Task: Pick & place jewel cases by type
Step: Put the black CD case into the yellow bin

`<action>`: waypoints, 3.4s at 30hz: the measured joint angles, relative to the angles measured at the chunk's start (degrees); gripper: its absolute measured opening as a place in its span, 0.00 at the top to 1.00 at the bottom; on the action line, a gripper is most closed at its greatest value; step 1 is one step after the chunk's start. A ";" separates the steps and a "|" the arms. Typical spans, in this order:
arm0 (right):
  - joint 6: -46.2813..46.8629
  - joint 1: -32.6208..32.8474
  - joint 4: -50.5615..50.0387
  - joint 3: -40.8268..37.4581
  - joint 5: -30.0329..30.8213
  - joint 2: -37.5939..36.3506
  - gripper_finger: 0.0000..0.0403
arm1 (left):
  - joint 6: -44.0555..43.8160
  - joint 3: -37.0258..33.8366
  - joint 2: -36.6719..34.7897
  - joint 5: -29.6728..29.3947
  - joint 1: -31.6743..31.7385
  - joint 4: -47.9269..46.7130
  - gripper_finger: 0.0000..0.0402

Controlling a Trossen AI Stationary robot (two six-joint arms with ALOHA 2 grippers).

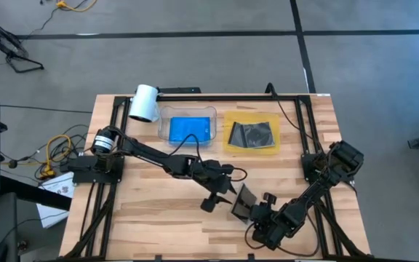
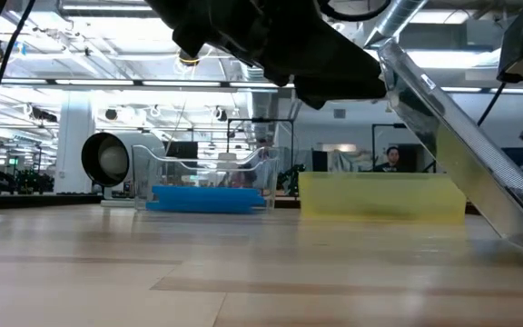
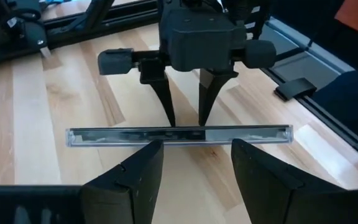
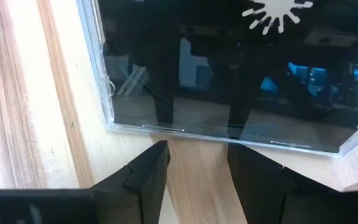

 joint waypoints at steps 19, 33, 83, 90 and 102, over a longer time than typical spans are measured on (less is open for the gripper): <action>-3.42 -1.68 1.90 -0.17 6.70 0.35 0.59 | -12.64 -0.15 0.52 6.98 1.53 -1.55 0.51; -6.23 -3.17 2.94 -0.07 4.94 0.22 0.59 | -16.38 -0.22 0.58 12.45 4.76 -3.82 0.41; -8.59 -2.32 2.91 0.00 4.14 0.11 0.59 | -24.98 -0.09 0.33 3.67 8.13 -2.16 0.82; -5.54 -0.81 0.18 0.31 5.15 0.11 0.59 | -24.82 -0.09 0.31 3.62 8.15 -2.14 0.85; 6.18 3.86 -18.38 6.53 6.94 0.15 0.59 | -24.79 -0.09 0.31 2.90 8.13 -2.49 0.86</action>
